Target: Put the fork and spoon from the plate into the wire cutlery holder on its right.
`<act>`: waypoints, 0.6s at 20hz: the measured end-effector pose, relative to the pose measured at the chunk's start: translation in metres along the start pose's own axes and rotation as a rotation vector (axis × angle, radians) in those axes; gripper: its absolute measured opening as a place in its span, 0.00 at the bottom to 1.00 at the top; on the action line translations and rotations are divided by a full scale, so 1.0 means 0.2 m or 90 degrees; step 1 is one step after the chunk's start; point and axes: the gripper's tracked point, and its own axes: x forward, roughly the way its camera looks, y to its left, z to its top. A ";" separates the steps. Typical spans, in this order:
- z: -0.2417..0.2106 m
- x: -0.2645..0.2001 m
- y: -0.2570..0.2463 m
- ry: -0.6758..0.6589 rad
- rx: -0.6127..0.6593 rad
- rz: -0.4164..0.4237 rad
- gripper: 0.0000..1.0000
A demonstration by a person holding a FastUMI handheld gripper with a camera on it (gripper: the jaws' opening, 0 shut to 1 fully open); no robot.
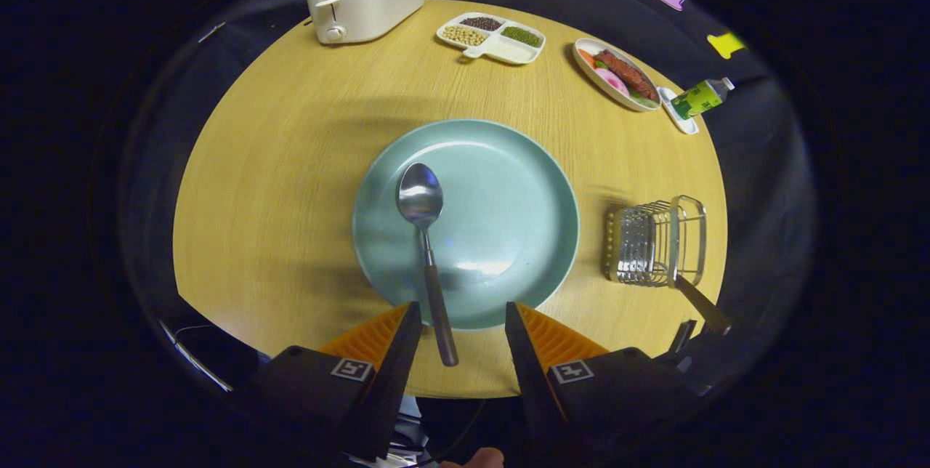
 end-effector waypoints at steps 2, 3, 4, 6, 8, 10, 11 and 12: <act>0.02 0.06 0.02 0.010 -0.012 0.025 0.74; 0.02 0.09 0.03 0.018 -0.023 0.035 0.74; 0.01 0.11 0.05 0.029 -0.034 0.048 0.74; 0.01 0.14 0.07 0.037 -0.047 0.059 0.74; 0.01 0.16 0.06 0.039 -0.048 0.059 0.70; -0.01 0.18 0.06 0.048 -0.044 0.067 0.67; -0.02 0.19 0.08 0.053 -0.046 0.084 0.49; -0.01 0.15 0.10 0.054 -0.048 0.103 0.31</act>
